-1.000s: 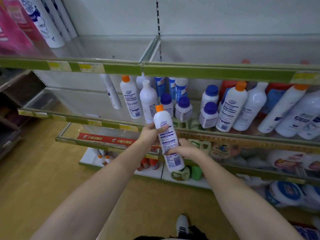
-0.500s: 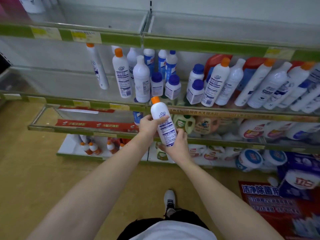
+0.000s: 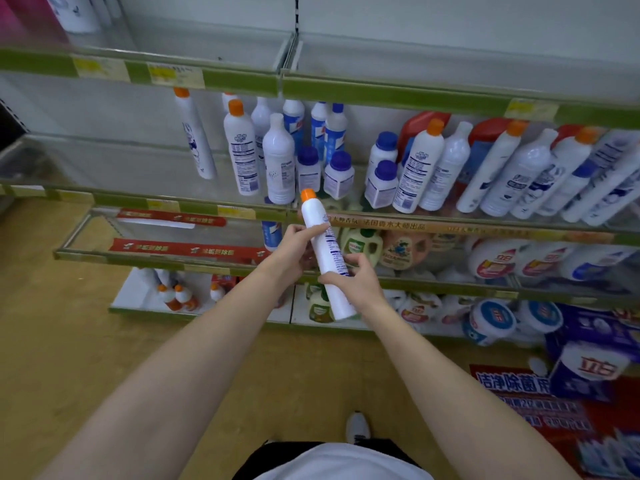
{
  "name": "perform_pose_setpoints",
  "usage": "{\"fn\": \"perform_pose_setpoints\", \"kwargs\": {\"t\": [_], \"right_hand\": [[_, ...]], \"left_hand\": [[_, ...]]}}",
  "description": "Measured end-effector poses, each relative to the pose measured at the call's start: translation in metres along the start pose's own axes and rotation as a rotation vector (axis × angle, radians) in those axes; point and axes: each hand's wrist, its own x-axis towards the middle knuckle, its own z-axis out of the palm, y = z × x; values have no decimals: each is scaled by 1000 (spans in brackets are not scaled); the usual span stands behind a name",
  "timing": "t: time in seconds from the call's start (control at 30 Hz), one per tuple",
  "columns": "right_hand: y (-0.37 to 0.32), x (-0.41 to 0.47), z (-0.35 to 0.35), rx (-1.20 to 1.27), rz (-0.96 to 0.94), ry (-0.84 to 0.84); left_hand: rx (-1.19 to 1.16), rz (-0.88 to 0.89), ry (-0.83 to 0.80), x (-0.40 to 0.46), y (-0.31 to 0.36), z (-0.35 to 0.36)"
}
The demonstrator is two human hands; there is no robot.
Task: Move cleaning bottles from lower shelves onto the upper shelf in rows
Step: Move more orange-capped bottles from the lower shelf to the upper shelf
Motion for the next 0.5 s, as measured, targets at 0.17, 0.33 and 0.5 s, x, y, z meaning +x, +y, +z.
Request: {"fn": "perform_pose_setpoints", "kwargs": {"t": [0.17, 0.33, 0.5], "right_hand": [[-14, 11, -22, 174, 91, -141], [-19, 10, -44, 502, 210, -369], [-23, 12, -55, 497, 249, -461]], "left_hand": [[-18, 15, 19, 3, 12, 8], [-30, -35, 21, -4, 21, 19], [-2, 29, 36, -8, 31, 27]]}}
